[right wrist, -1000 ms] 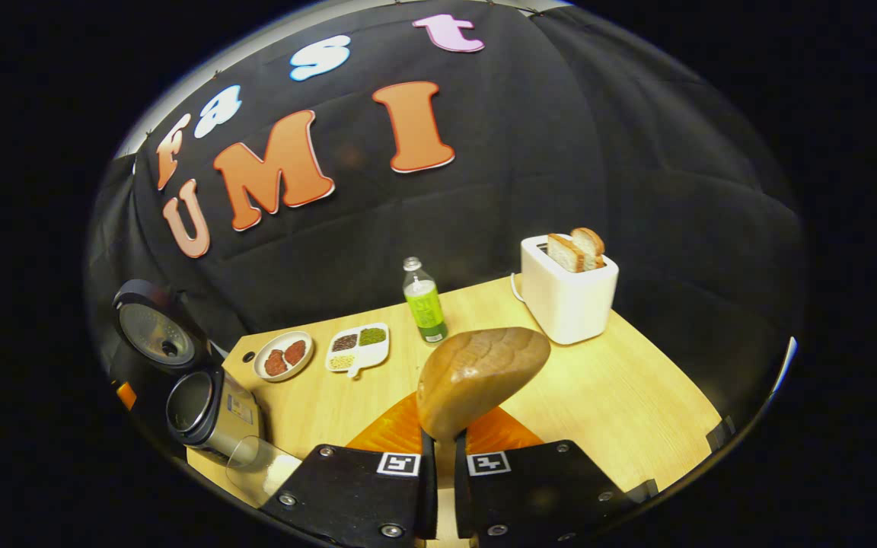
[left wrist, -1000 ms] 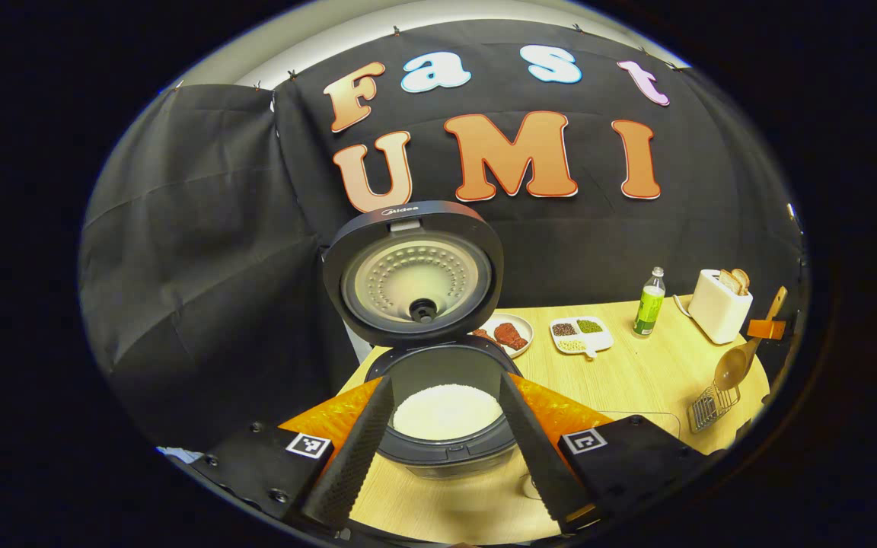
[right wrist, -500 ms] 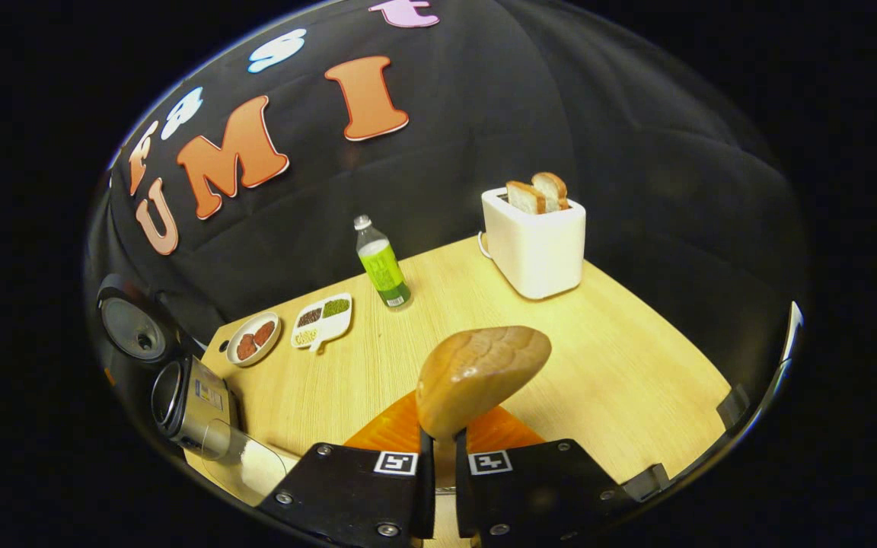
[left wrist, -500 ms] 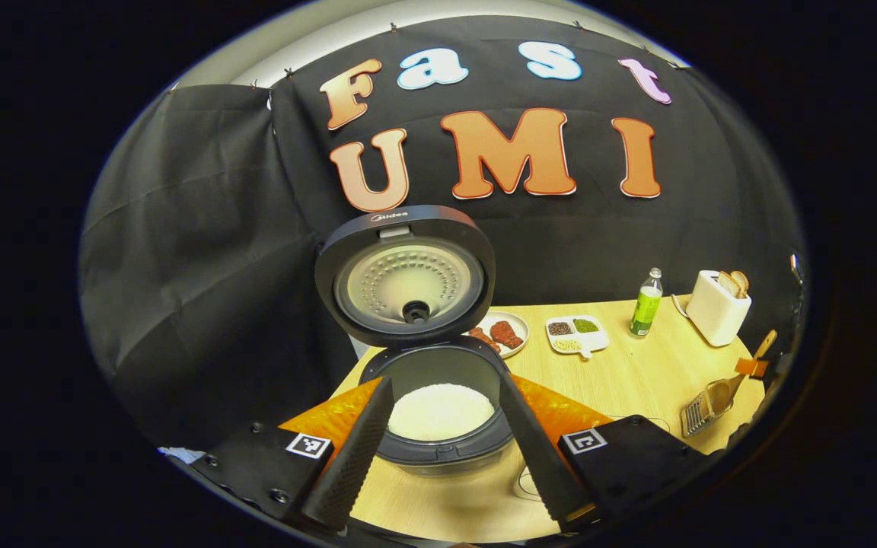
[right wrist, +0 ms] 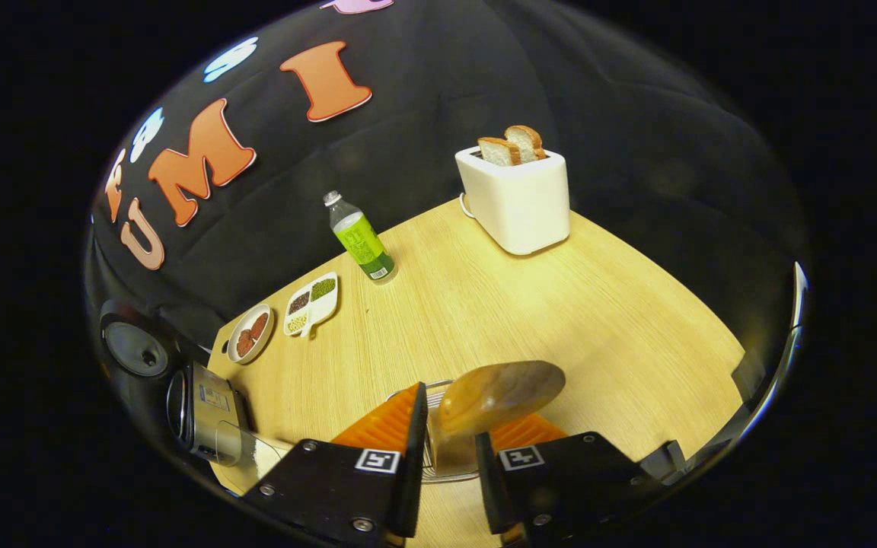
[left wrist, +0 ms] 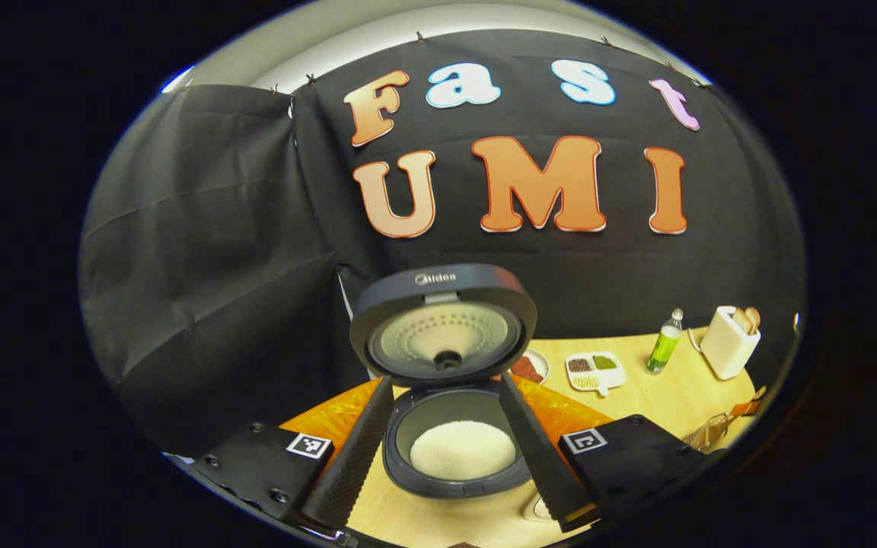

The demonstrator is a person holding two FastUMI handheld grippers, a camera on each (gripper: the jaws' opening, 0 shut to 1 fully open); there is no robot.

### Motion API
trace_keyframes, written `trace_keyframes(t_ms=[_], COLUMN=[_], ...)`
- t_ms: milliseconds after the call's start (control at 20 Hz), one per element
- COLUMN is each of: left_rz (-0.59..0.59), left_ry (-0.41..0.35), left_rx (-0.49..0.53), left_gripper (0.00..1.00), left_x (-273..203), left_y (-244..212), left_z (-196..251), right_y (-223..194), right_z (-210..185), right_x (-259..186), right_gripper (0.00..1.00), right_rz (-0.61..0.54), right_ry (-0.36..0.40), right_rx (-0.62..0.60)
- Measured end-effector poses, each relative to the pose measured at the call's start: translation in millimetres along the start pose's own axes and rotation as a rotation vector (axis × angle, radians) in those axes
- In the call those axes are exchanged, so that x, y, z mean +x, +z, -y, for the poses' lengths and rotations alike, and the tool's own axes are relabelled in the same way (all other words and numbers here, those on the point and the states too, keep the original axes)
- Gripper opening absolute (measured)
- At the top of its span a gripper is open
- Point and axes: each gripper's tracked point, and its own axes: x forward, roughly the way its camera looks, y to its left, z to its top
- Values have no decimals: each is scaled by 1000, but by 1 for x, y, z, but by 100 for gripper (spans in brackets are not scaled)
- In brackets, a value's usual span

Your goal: Close the left gripper, press the button to open the rice cooker; take a wooden spoon from the chopstick holder with the right hand, scoop a spoonful of rice and pour it into the rice cooker, then put the wooden spoon back into the chopstick holder.

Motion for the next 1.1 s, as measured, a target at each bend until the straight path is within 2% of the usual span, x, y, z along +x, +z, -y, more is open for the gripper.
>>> trace_keyframes(t_ms=[50,150,250,350,450,700,800,950,1100], left_rz=[18,33,53,81,79,-33,-102,-211,-308], left_ry=[-4,12,-11,-22,-10,-29,-34,18,10], left_rx=[-20,-45,-94,-113,-117,-165,-175,-100,-114], left_gripper=[95,95,91,94,94,94,95,94,94], left_x=[6,18,28,41,62,108,124,131,126], left_y=[15,40,62,87,100,93,76,44,9], left_z=[-1,-9,-5,-5,-10,-2,2,-11,-4], right_y=[2,8,17,26,40,70,72,70,61], right_z=[2,7,9,13,13,16,20,21,17], right_x=[-5,-16,-30,-47,-62,-95,-102,-104,-101], right_gripper=[45,61,73,81,84,85,85,86,85], right_rz=[7,28,62,101,145,245,260,264,250], right_ry=[-6,-16,-23,-42,-48,-60,-69,-75,-69], right_rx=[-8,-31,-55,-87,-108,-124,-131,-127,-130])
